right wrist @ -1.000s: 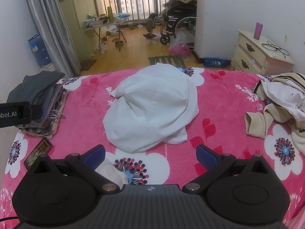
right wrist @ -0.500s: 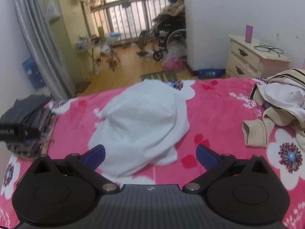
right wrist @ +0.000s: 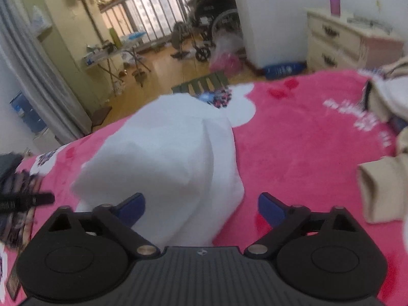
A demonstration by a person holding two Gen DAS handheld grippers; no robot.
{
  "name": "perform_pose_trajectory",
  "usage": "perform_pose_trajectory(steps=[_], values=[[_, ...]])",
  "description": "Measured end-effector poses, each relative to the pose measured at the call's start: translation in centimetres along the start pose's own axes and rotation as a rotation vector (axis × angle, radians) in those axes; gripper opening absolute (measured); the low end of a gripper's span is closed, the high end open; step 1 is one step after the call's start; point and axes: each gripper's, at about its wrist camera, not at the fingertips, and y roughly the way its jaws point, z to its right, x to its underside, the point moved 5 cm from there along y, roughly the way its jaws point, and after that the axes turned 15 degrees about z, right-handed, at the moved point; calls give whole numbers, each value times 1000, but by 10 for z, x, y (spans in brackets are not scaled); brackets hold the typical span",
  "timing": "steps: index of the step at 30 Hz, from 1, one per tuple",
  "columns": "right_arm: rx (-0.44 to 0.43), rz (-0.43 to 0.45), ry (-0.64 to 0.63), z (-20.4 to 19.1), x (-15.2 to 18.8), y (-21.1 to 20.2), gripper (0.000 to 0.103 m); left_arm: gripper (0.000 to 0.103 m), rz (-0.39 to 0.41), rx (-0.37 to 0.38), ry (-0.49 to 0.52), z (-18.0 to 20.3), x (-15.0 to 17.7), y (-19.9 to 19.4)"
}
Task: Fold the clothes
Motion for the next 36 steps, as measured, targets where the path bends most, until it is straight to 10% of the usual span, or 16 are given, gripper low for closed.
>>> perform_pose_trajectory(steps=[8, 15, 19, 24, 29, 33, 36], values=[[248, -62, 245, 51, 6, 113, 90, 30, -79, 33, 77, 21, 2, 59], [54, -182, 441, 39, 24, 114, 74, 6, -148, 33, 145, 40, 10, 90], [-1, -224, 431, 38, 30, 94, 27, 2, -144, 110, 164, 65, 14, 84], [105, -133, 410, 91, 17, 49, 6, 3, -106, 299, 222, 116, 26, 55], [282, -109, 277, 153, 15, -4, 6, 5, -103, 461, 255, 154, 48, 14], [178, -70, 121, 131, -1, -26, 10, 35, -95, 386, 321, 137, 55, -4], [72, -23, -22, 86, -16, -28, 50, 39, -99, 230, 373, 104, 48, -10]])
